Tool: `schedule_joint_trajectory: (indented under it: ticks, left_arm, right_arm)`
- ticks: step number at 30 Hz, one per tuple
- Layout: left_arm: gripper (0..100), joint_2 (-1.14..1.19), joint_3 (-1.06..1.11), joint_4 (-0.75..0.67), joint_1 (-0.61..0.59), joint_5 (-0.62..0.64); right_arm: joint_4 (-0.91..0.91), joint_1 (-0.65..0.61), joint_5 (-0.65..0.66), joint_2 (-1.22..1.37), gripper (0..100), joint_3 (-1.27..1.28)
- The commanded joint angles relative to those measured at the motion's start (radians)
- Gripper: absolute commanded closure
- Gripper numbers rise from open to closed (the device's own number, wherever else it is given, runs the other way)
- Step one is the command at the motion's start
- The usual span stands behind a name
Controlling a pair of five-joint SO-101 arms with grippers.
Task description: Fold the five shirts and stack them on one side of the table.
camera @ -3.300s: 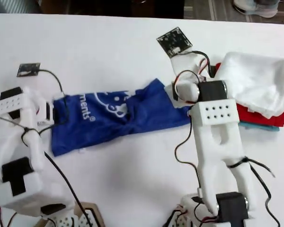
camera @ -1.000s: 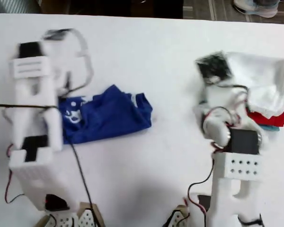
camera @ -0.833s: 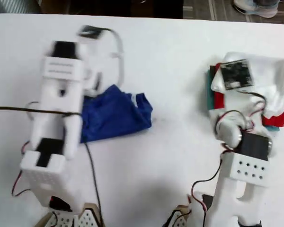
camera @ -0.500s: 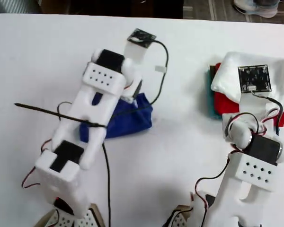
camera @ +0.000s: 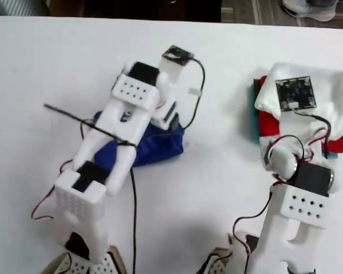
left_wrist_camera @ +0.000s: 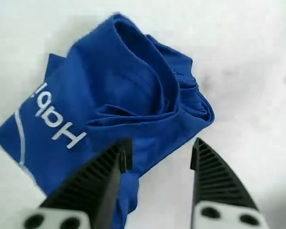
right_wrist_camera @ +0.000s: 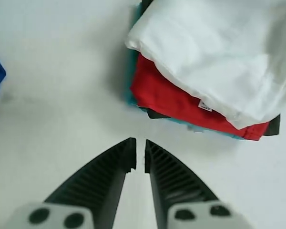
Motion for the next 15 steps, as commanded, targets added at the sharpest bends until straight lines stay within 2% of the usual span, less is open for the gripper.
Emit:
schedule_joint_trajectory:
  ticks: [1, 5, 8, 10, 12, 15]
  left_arm:
    - [80, -0.124, -0.166, 0.071, -0.064, -0.046]
    - [82, -0.218, -0.285, 0.141, -0.241, -0.051]
    - [99, -0.273, -0.283, 0.133, -0.451, -0.048]
    - [96, -0.284, -0.275, 0.137, -0.577, -0.049]
    - [97, -0.285, -0.262, 0.137, -0.698, -0.051]
    - [97, -0.284, -0.191, 0.137, -0.842, -0.092]
  right_arm:
    - [0.001, -0.047, -0.003, -0.024, 96.1, -0.005]
    - [-0.053, -0.093, -0.005, -0.022, 96.1, 0.012]
    - [-0.145, -0.171, -0.020, -0.013, 96.2, 0.035]
    - [-0.196, -0.246, -0.092, 0.041, 98.0, 0.031]
    - [-0.214, -0.349, -0.155, 0.153, 97.6, -0.017]
    - [-0.196, -0.510, -0.232, 0.398, 97.6, -0.192]
